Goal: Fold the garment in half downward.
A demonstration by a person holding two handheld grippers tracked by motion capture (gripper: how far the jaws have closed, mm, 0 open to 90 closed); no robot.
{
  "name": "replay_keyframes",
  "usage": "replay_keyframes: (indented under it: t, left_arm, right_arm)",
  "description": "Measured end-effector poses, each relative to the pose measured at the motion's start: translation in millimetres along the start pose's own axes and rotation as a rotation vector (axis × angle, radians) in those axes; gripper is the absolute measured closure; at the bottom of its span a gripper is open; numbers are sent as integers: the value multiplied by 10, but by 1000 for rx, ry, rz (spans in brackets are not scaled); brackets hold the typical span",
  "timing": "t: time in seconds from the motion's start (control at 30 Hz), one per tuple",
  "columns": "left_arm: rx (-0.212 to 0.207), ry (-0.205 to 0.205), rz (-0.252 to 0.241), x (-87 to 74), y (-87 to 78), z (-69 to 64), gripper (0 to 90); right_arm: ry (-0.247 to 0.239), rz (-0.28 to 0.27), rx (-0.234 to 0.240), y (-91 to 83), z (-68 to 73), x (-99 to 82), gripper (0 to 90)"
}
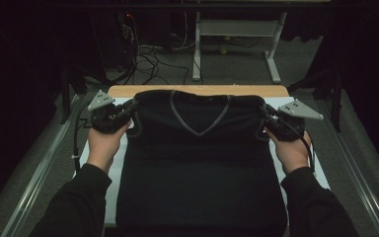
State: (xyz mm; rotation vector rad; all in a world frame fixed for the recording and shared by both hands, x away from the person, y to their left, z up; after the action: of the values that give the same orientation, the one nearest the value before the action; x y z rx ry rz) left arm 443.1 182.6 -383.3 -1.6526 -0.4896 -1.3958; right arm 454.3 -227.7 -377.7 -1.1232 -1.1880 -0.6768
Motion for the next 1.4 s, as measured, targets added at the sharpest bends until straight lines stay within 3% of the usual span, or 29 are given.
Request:
replay_keyframes:
  t: [0.17, 0.2, 0.27, 0.37, 0.4, 0.43, 0.53, 0.7, 1.03, 1.13, 1.23, 1.27, 1.3, 1.33, 1.4]
  left_arm:
    - [-45, 3, 0, -280, -204, -206, 739]
    - [-54, 10, 1, -334, -252, -251, 739]
    - [-66, 23, 6, -444, -324, -340, 739]
    - [-94, 45, 43, -699, -421, -510, 738]
    - [-100, 50, 54, -781, -450, -555, 739]
    - [-106, 51, 63, -861, -475, -598, 739]
    - [-129, 45, 95, -1093, -542, -695, 738]
    - [-168, 11, 102, -1299, -746, -816, 738]
    - [-222, 27, 91, -1455, -1228, -1120, 735]
    - [-228, 40, 119, -1528, -1240, -1161, 731]
    - [-240, 5, 148, -1576, -1197, -1128, 731]
    - [-240, 2, 193, -1630, -1129, -1110, 730]
    - [-240, 2, 193, -1630, -1129, -1110, 726]
    - [-233, -1, 218, -1659, -1075, -1091, 725]
    - [-219, -27, 268, -1716, -943, -1025, 724]
  right_arm:
    - [-7, 1, 49, -254, 124, -300, 788]
    - [-23, 2, 63, -373, 182, -435, 788]
    - [-29, 4, 72, -433, 207, -505, 787]
    - [-41, 17, 91, -593, 286, -747, 788]
    - [-68, 34, 97, -669, 336, -915, 787]
    - [-68, 34, 97, -669, 336, -915, 787]
    - [-100, 70, 113, -793, 410, -1180, 788]
    - [-87, 53, 133, -968, 478, -1254, 787]
    - [-56, 69, 188, -1473, 660, -1414, 784]
    - [-53, 80, 185, -1525, 668, -1449, 782]
    - [-38, 121, 191, -1538, 674, -1527, 781]
    - [-24, 157, 190, -1504, 669, -1576, 779]
    - [-24, 157, 190, -1504, 669, -1576, 779]
    - [-17, 207, 185, -1423, 650, -1642, 769]
    - [-16, 228, 178, -1385, 640, -1668, 763]
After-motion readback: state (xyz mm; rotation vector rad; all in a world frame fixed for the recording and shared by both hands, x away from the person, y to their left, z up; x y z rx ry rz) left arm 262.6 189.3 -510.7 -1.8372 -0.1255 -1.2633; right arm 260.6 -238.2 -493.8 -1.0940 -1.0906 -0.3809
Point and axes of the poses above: each handheld gripper's, and its own axes: y roughly forward along the jaws, x roughly out of its top, z roughly to its left, the point moved 8 cm from there along y, roughly forward along the jaws, and after that the axes turned 7 degrees about y, right-handed, at the moved point
